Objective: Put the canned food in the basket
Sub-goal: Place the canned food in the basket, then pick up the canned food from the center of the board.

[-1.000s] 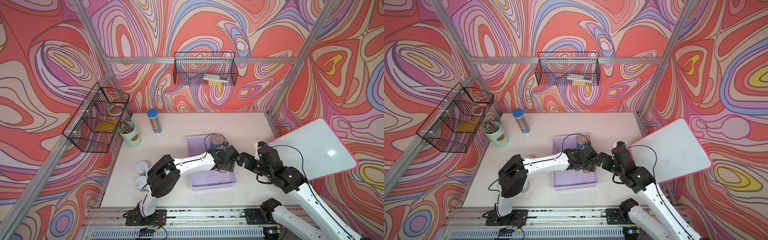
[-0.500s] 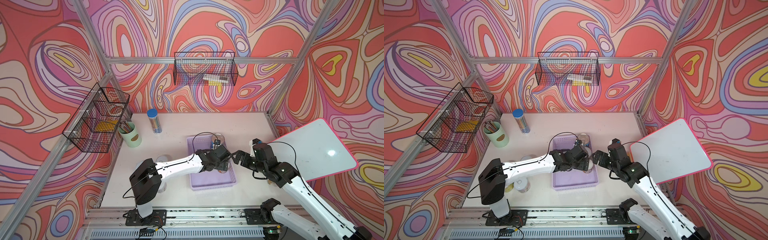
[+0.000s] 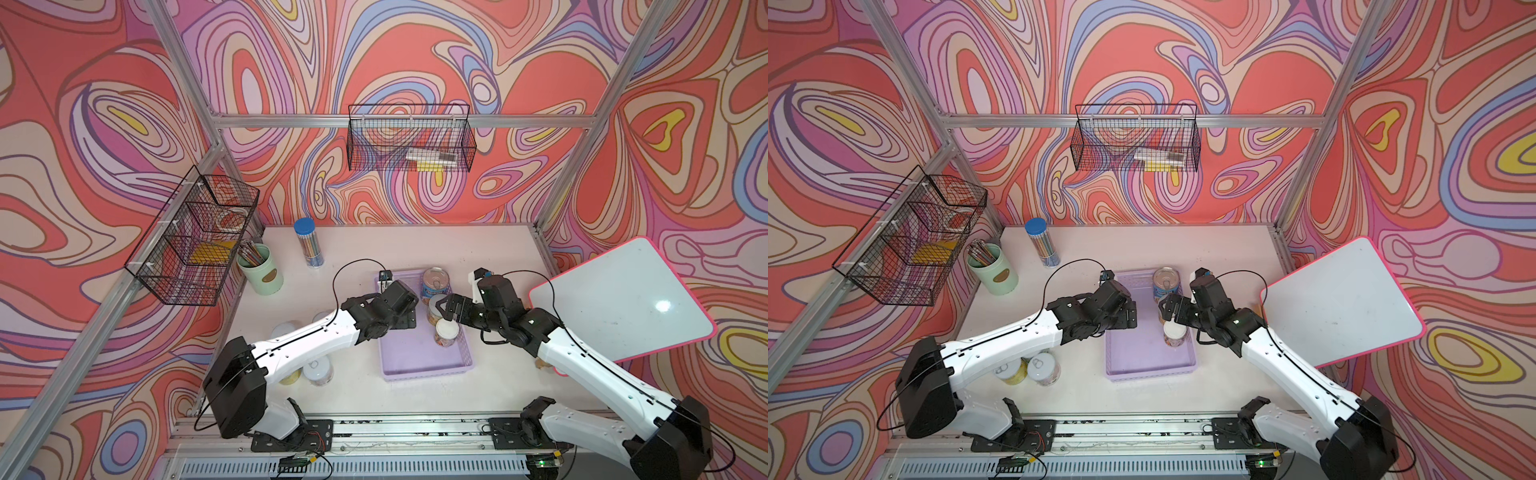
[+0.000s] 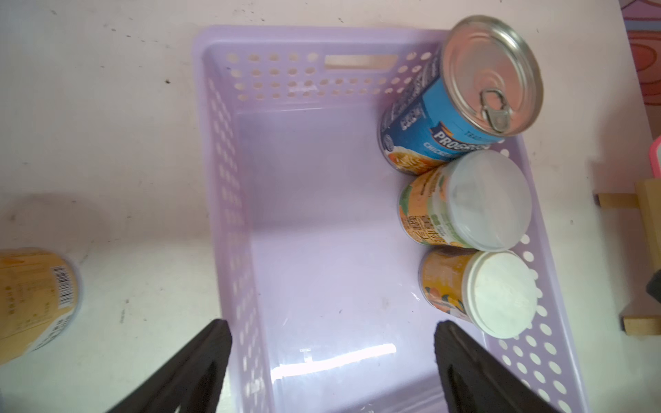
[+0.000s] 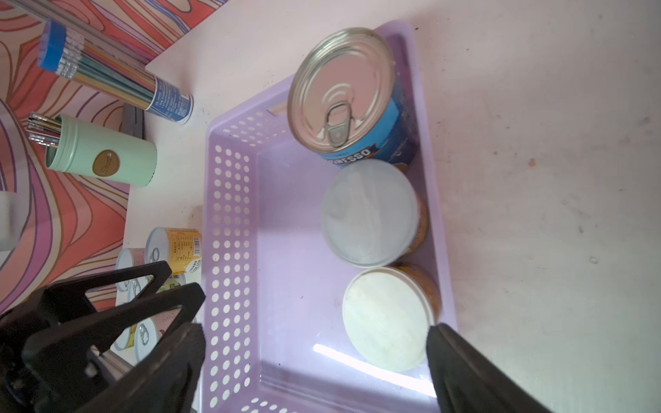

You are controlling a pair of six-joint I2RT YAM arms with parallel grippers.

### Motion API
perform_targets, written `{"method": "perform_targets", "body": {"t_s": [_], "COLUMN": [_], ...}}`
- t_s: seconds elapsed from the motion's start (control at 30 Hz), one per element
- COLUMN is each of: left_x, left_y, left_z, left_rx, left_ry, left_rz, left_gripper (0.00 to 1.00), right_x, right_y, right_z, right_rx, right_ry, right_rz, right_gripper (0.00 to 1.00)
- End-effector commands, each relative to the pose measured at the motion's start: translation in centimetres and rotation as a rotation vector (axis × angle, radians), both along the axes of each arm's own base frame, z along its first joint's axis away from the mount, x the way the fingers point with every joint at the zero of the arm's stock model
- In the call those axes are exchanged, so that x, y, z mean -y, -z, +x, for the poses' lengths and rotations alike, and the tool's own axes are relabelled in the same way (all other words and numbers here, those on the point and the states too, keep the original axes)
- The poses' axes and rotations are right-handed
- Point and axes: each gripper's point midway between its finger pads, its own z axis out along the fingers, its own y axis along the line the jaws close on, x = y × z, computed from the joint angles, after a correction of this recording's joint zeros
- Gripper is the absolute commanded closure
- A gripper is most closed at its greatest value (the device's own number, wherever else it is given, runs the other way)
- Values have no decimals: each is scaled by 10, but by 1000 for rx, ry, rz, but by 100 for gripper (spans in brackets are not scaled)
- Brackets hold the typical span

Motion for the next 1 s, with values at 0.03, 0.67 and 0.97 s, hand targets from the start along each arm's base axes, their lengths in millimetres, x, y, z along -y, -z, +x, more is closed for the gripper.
{"method": "perform_targets", "body": {"t_s": [0.03, 0.67, 0.97], "left_x": [-45, -165, -186], "left_y": [-5, 2, 18], "left_z": [-7, -23, -18], "left_rx": [-6, -113, -233], "left_ry": [-72, -256, -275], "left_rz": [85, 113, 106], "left_gripper": [6, 4, 4], "right_x": [-28, -155, -206], "right_y": [-14, -33, -54], "right_z": [11, -4, -28], "right_rx": [66, 204, 336], "right_ry": [-46, -350, -487], "right_rz": [8, 9, 48], "right_gripper": [2, 2, 2]}}
